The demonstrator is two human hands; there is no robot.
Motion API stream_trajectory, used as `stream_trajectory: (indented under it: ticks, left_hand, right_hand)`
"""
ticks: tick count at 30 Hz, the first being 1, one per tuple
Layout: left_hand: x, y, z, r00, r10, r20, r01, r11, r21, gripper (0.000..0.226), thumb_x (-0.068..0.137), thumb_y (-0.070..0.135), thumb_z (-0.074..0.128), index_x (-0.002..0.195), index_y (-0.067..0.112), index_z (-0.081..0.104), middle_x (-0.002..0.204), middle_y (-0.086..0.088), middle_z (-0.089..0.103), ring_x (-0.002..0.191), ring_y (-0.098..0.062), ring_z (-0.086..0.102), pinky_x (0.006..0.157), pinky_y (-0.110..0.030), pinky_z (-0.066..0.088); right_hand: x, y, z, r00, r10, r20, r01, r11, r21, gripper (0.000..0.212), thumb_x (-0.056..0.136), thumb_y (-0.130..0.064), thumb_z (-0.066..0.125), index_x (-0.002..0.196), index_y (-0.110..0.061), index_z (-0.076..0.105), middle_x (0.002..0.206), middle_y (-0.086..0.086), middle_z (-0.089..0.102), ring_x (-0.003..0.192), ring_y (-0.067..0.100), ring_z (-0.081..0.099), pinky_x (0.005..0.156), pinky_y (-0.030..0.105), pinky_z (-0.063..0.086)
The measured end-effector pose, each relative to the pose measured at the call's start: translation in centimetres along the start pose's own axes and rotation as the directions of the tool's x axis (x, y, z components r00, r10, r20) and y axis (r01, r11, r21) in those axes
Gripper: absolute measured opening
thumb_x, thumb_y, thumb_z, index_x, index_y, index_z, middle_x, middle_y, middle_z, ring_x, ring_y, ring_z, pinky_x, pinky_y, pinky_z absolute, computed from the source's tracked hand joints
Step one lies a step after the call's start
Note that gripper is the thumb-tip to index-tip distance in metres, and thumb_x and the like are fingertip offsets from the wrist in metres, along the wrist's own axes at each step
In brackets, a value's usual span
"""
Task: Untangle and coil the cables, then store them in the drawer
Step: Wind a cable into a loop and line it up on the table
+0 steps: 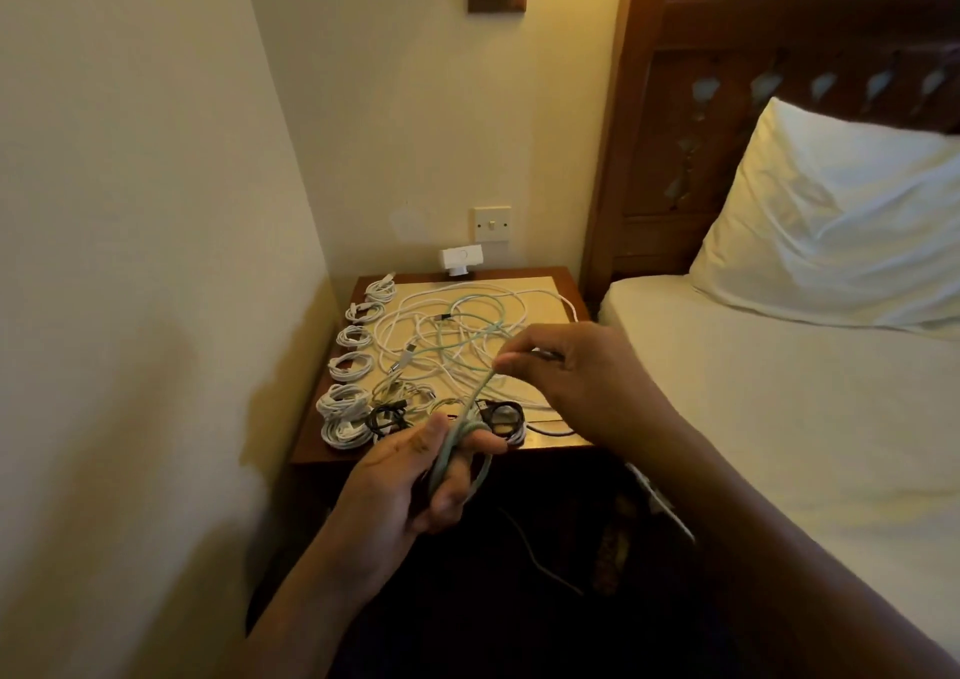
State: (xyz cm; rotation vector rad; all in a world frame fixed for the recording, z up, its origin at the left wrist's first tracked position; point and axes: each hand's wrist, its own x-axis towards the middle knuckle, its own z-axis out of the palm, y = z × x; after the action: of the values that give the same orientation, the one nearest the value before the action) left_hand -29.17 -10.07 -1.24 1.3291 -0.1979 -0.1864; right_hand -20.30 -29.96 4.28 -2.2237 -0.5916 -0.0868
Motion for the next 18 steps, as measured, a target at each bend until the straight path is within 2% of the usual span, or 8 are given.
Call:
stream_trajectory:
  ticks: [2,4,9,11,13,15,17,18]
  left_hand:
    - [-0.5,1.2,0.1,1.000,0.006,0.012,-0.005,0.999,-0.048,0.055,0.097,0.045,0.046,0.110,-0.001,0.074,0.057,-0.004,0.038,0.051,-0.017,0.022,0.053,-0.035,0.014]
    - [-0.3,2.3,0.2,0.999,0.051,-0.018,-0.052,0.996,-0.077,0.049,0.103,0.041,0.046,0.113,0.001,0.073,0.059,-0.004,0.042,0.052,-0.016,0.029,0.054,-0.033,0.019]
    - [2.5,2.7,0.3,0.974,0.164,-0.159,-0.176,0.983,-0.062,0.040,0.103,0.030,0.045,0.127,0.004,0.063,0.074,-0.010,0.059,0.061,-0.020,0.053,0.062,-0.027,0.049]
    - [3.5,2.2,0.2,0.956,0.196,-0.217,-0.168,0.976,0.137,0.031,0.105,0.027,0.046,0.127,0.012,0.062,0.077,-0.009,0.065,0.066,-0.023,0.061,0.067,-0.026,0.053]
    - [3.9,1.9,-0.3,0.966,0.182,-0.186,-0.100,0.918,0.384,0.024,0.108,0.026,0.045,0.121,0.020,0.065,0.076,-0.006,0.068,0.064,-0.022,0.062,0.066,-0.025,0.052]
    - [3.7,1.8,-1.0,0.997,0.064,-0.038,-0.032,0.834,0.551,0.027,0.109,0.027,0.043,0.105,0.025,0.069,0.069,-0.004,0.066,0.058,-0.020,0.058,0.062,-0.026,0.049]
    - [3.2,1.8,-2.0,0.990,-0.103,0.091,0.018,0.754,0.656,0.037,0.109,0.034,0.040,0.096,0.022,0.072,0.061,-0.002,0.060,0.052,-0.017,0.051,0.056,-0.027,0.043]
    - [2.9,2.0,-2.6,0.979,-0.175,0.108,0.059,0.742,0.668,0.042,0.108,0.042,0.041,0.096,0.019,0.074,0.058,0.001,0.055,0.051,-0.014,0.047,0.055,-0.028,0.040]
  right_hand:
    - [-0.9,2.1,2.2,0.999,0.033,0.024,-0.034,0.999,0.031,0.019,0.099,-0.043,0.061,0.103,-0.033,0.076,0.097,-0.009,0.075,0.091,0.004,0.067,0.082,0.037,0.058]
    - [-2.7,3.2,4.7,0.995,0.053,0.087,-0.060,0.995,0.080,0.019,0.103,-0.039,0.056,0.102,-0.033,0.074,0.090,-0.006,0.074,0.086,0.010,0.068,0.081,0.044,0.058]
    - [-6.7,0.7,8.0,0.980,-0.017,0.199,0.000,0.997,0.082,0.021,0.106,-0.043,0.050,0.105,-0.033,0.068,0.083,-0.002,0.070,0.073,0.014,0.065,0.068,0.034,0.053]
    - [-7.0,-1.2,7.3,0.955,-0.031,0.294,0.024,0.999,0.027,0.026,0.106,-0.045,0.047,0.105,-0.029,0.067,0.085,-0.005,0.069,0.076,0.010,0.064,0.065,0.025,0.050]
    - [-6.5,-2.3,5.6,0.953,-0.047,0.298,0.073,0.994,-0.077,0.030,0.106,-0.048,0.046,0.095,-0.027,0.065,0.080,-0.007,0.066,0.073,0.006,0.061,0.065,0.021,0.044]
    - [-5.2,-2.1,3.5,0.963,-0.072,0.258,0.121,0.976,-0.181,0.028,0.105,-0.048,0.048,0.095,-0.030,0.068,0.079,-0.010,0.066,0.071,0.004,0.060,0.066,0.023,0.048]
    - [-3.2,-0.4,1.4,0.970,-0.070,0.233,0.125,0.965,-0.230,0.024,0.103,-0.044,0.053,0.101,-0.031,0.073,0.081,-0.012,0.068,0.075,0.004,0.061,0.067,0.025,0.050]
    - [-2.2,0.9,0.6,0.972,-0.053,0.228,0.103,0.971,-0.216,0.022,0.103,-0.042,0.056,0.102,-0.031,0.075,0.081,-0.014,0.068,0.075,0.004,0.060,0.066,0.025,0.049]
